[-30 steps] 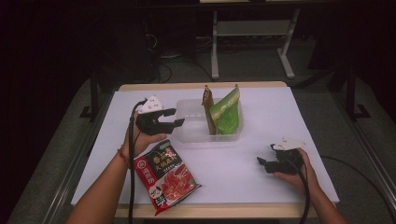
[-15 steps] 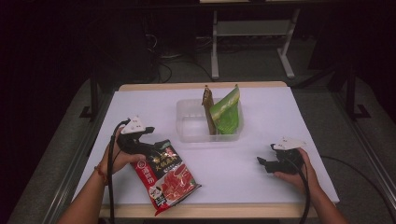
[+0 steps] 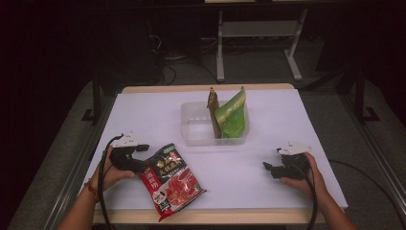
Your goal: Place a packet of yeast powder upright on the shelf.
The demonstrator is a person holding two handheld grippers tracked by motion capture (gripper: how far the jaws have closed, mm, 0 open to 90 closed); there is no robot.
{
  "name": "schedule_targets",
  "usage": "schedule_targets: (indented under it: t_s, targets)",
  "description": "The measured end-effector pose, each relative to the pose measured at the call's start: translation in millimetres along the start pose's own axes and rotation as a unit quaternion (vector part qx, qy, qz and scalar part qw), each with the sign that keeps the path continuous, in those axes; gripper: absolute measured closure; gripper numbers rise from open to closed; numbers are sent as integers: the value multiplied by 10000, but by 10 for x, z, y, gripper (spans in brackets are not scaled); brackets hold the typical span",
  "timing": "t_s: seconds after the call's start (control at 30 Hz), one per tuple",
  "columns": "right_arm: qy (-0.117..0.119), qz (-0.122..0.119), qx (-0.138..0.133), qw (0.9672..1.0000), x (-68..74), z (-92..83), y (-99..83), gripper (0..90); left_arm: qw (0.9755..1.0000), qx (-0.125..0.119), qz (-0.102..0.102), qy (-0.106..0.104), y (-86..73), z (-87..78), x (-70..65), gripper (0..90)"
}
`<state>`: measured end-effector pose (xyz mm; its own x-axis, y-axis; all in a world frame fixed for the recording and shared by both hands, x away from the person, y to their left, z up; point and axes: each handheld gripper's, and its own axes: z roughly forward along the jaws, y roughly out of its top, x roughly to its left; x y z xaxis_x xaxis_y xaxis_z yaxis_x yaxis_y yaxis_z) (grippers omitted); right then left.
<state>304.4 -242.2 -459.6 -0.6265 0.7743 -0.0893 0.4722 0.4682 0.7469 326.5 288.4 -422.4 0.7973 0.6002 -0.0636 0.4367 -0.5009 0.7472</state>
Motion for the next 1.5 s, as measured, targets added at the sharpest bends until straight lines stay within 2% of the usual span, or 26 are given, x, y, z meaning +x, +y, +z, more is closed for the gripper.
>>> schedule_targets:
  t_s: [0.1,0.17,0.2,0.33,0.43,0.57,0.67,0.7,0.73,0.77,0.83,0.9,0.97,1.1,1.27,1.33,1.43,1.5]
  targets:
    - [3,3,6,10000,1,1,0,239,9998,160,-69,-45,-85,36,16,263]
    - [-1,11,13,10000,2,2,1,239,9993,141,-246,-255,-119,67,36,261]
    - [-4,8,15,10000,4,2,1,241,9992,150,-247,-273,-122,74,39,261]
    - [-2,3,10,10000,0,0,-3,243,9972,231,-428,-562,-141,138,63,254]
    - [7,27,11,10000,1,1,-4,244,9960,290,-545,-642,-136,170,76,245]
    - [12,25,8,10000,0,-1,-6,246,9948,398,-594,-719,-119,183,84,248]
    - [15,35,13,10000,0,-1,-8,246,9931,585,-577,-837,-82,178,74,320]
    - [17,37,14,10000,0,-1,-8,246,9923,632,-582,-893,-73,172,75,374]
    - [20,44,15,10000,-1,-1,-7,246,9911,678,-605,-975,-66,168,80,425]
    - [23,48,15,10000,-1,0,-7,246,9891,737,-726,-1045,-64,175,94,480]
    - [25,53,14,10000,-3,1,-8,246,9889,719,-783,-1039,-64,166,115,541]
    - [26,58,16,10000,-2,0,-8,248,9891,677,-874,-969,-60,155,138,665]
    - [31,62,17,10000,-3,0,-9,247,9896,641,-884,-936,-53,137,147,738]
    - [34,71,18,10000,-5,0,-10,248,9918,479,-866,-803,-34,89,134,860]
    - [43,76,20,10000,-7,0,-10,247,9938,355,-775,-714,-7,9,89,878]
    - [49,83,21,10000,-8,0,-9,247,9940,208,-801,-714,11,-35,79,879]
    - [57,91,18,9999,-11,1,-9,247,9957,64,-713,-583,54,-87,41,880]
    - [59,89,18,9999,-12,2,-9,247,9960,-88,-720,-522,77,-118,20,880]
